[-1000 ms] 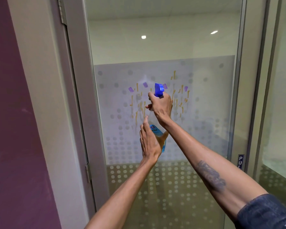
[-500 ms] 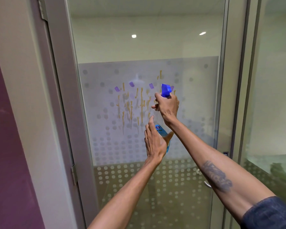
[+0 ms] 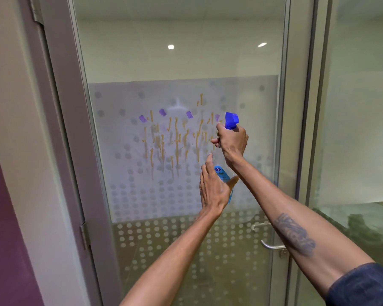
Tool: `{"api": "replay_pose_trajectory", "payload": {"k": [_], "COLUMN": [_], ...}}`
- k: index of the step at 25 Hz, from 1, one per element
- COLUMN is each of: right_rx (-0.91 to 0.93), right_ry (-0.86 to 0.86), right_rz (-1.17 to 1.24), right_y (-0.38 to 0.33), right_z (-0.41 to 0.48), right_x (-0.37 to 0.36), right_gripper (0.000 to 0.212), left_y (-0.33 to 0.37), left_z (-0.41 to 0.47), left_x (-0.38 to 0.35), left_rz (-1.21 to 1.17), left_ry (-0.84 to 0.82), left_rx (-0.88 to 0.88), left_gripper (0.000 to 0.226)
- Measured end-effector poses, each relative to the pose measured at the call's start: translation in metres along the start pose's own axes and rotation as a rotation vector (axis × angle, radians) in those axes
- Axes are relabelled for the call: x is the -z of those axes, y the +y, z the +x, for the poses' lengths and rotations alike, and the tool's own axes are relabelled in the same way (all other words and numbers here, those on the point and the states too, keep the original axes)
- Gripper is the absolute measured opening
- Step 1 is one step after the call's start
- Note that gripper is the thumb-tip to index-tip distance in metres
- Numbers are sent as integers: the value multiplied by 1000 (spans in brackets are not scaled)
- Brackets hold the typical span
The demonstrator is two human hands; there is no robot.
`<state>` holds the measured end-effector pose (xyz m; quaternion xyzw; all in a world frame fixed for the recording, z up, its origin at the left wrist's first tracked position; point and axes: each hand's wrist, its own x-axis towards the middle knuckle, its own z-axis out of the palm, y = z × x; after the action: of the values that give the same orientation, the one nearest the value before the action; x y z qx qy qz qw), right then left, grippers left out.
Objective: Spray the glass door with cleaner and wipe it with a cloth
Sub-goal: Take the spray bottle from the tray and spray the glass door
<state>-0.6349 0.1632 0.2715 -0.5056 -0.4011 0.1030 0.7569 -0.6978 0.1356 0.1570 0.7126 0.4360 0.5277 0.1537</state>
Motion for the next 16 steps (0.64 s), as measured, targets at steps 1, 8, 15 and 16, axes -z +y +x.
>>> {"api": "replay_pose_trajectory", "payload": {"k": [1, 8, 15, 16], "right_rx": [5, 29, 71, 75], "right_ry": [0, -88, -184, -198], "right_rz": [-10, 25, 44, 44], "right_y": [1, 0, -22, -25], "right_z": [1, -6, -31, -36], "right_x": [2, -6, -47, -55], "right_gripper": [21, 28, 28, 28], "left_y": [1, -3, -21, -24], "left_z": [0, -3, 4, 5], "left_x": [-2, 3, 43, 50], "left_rz": [-8, -22, 2, 6], "left_ry": [1, 56, 150, 165], "left_rx": [-1, 23, 32, 35], "left_gripper": [107, 104, 103, 103]}}
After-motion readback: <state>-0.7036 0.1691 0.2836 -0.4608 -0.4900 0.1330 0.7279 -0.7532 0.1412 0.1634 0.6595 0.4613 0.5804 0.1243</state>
